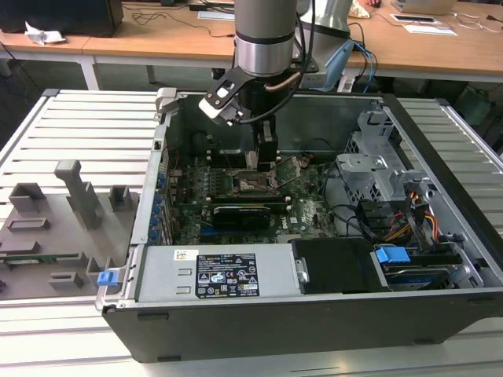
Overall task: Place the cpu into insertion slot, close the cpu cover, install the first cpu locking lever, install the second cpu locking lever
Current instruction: 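Place the cpu into insertion slot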
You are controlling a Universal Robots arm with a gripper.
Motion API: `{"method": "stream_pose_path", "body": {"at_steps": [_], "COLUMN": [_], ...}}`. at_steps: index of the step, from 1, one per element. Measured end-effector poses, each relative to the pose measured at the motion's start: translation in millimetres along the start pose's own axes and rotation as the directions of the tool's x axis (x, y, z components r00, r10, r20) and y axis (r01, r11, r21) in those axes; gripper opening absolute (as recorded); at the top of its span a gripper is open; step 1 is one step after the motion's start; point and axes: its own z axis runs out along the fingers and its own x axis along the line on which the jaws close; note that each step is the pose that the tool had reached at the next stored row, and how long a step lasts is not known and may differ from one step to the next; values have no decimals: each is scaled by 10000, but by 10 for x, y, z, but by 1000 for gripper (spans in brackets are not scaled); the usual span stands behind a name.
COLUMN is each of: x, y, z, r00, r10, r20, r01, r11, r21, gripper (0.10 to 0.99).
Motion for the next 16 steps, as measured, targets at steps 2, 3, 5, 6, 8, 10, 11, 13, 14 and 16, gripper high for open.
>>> {"method": "stream_pose_path", "body": {"at_steps": [2, 3, 5, 6, 8, 10, 11, 13, 14, 16], "x": [12, 18, 30, 35, 47, 54, 57, 66, 72, 80], "y": [-3, -4, -8, -9, -13, -17, -18, -20, -22, -23], "z": [39, 58, 112, 132, 187, 231, 248, 272, 291, 318], "r00": [10000, 10000, 10000, 10000, 10000, 10000, 10000, 10000, 10000, 10000], "r10": [-1, 0, -1, 0, -1, 0, 0, 1, 0, -1], "r20": [0, 0, -1, -2, 0, -1, -2, -1, -1, -1], "r01": [1, 0, 1, 0, 1, 0, 0, -1, 0, 1], "r11": [10000, 10000, 10000, 10000, 10000, 10000, 10000, 10000, 10000, 10000], "r21": [6, 12, 25, 29, 40, 43, 45, 52, 57, 63], "gripper": [533, 533, 533, 533, 533, 533, 533, 533, 533, 533]}}
